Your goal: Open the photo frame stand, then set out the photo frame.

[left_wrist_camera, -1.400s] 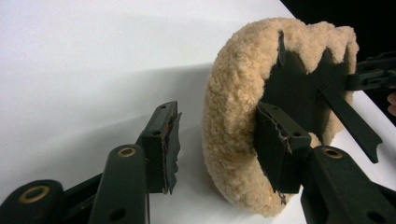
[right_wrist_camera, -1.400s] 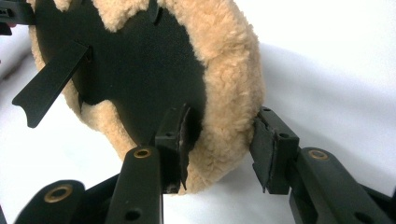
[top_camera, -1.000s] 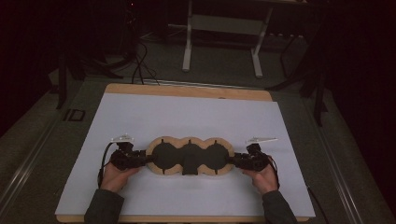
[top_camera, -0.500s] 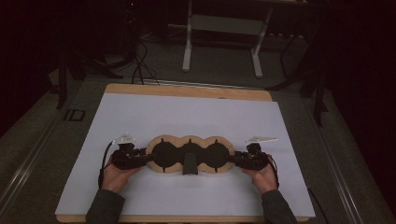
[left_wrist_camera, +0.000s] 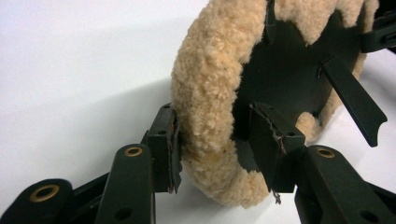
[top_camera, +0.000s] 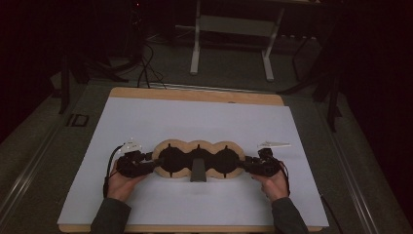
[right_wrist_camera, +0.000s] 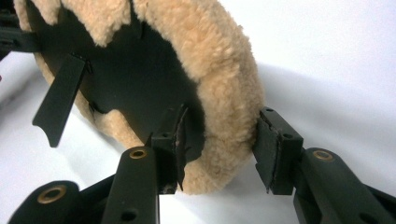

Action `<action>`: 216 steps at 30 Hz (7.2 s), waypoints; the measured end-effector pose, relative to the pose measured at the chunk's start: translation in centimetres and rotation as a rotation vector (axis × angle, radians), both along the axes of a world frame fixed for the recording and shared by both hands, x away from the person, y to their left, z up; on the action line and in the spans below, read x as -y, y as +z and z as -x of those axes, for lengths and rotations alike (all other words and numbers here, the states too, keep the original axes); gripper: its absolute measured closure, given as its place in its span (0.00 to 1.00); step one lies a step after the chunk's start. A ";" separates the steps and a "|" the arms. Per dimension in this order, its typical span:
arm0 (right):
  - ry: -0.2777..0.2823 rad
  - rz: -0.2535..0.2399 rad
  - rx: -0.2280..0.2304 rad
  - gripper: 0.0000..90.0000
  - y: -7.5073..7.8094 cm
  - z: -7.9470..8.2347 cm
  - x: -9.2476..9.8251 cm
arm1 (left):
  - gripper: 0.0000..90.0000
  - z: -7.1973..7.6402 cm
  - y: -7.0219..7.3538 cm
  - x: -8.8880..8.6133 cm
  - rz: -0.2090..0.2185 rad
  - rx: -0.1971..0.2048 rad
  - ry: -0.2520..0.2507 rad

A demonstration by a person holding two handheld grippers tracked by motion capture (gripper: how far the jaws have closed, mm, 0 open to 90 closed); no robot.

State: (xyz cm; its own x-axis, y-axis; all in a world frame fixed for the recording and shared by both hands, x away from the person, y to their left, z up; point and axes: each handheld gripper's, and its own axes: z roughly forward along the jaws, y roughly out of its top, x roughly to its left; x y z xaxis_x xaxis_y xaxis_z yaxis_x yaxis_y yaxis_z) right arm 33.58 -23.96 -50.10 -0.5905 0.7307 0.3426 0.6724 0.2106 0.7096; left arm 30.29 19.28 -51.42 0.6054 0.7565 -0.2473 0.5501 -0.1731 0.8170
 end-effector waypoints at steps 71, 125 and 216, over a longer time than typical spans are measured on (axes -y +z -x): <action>0.013 -0.098 -0.048 0.41 -0.7 0.5 0.1 | 0.53 1.0 -0.4 -0.1 0.001 -0.033 -0.035; 0.016 0.003 0.032 0.46 -1.7 1.2 0.1 | 0.55 1.8 -0.4 1.4 -0.077 0.038 -0.062; 0.046 0.196 0.088 1.00 -0.8 4.0 -0.6 | 0.84 1.7 1.4 -2.6 -0.040 0.004 0.052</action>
State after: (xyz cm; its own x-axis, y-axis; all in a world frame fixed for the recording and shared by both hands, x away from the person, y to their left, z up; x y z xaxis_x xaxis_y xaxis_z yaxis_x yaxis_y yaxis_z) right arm 29.57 -23.32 -50.88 -0.6464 0.7496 0.1426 0.5963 0.3796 0.7074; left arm 28.61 21.89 -50.04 0.5656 0.7964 -0.2141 0.5559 -0.1765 0.8123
